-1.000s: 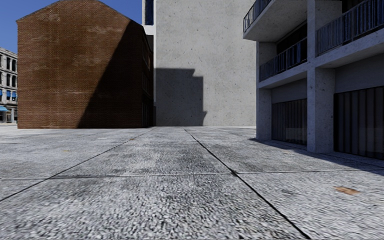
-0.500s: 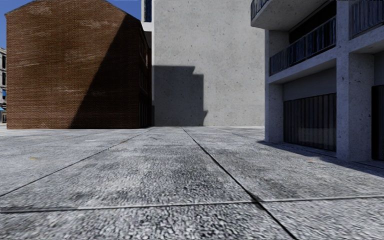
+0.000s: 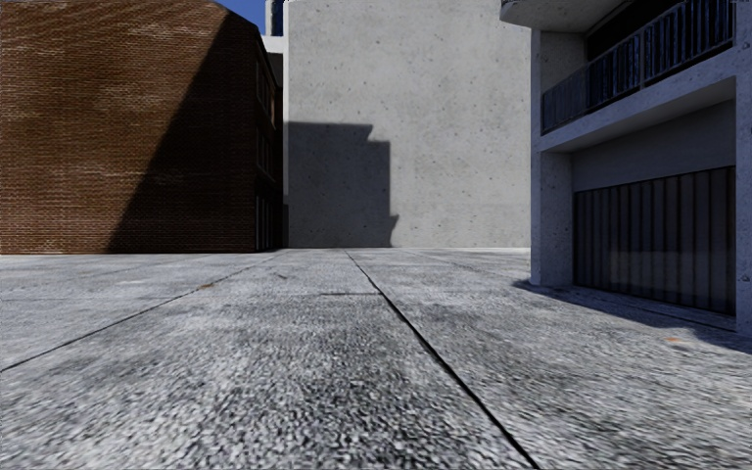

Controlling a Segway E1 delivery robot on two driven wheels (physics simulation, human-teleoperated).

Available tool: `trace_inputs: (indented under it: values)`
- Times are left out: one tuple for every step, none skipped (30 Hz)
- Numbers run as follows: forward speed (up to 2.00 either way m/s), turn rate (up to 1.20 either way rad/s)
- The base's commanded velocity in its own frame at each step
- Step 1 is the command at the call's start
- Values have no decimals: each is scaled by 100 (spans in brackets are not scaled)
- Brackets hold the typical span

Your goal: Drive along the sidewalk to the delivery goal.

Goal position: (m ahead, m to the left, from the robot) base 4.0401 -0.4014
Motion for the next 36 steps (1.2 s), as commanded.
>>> trace_inputs:
  values:
    - [200,-20]
    - [200,-20]
    - [200,-21]
    - [200,-21]
    - [200,-21]
    - [200,-21]
    - [200,-21]
    - [200,-21]
    - [200,-21]
    - [200,-21]
    - [200,-21]
    - [200,-21]
    - [200,-10]
    - [200,-1]
    - [200,-1]
    - [200,0]
    - [200,0]
    - [200,0]
    - [200,0]
    - [200,0]
    - [200,0]
    - [200,-9]
    - [200,-19]
    - [200,-19]
    - [200,-23]
    - [200,-23]
    - [200,-24]
    - [200,-24]
    - [195,-24]
    - [185,-24]
    - [175,-24]
    - [175,-24]
    - [169,-24]
    - [163,-24]
    - [162,-24]
    - [161,-24]
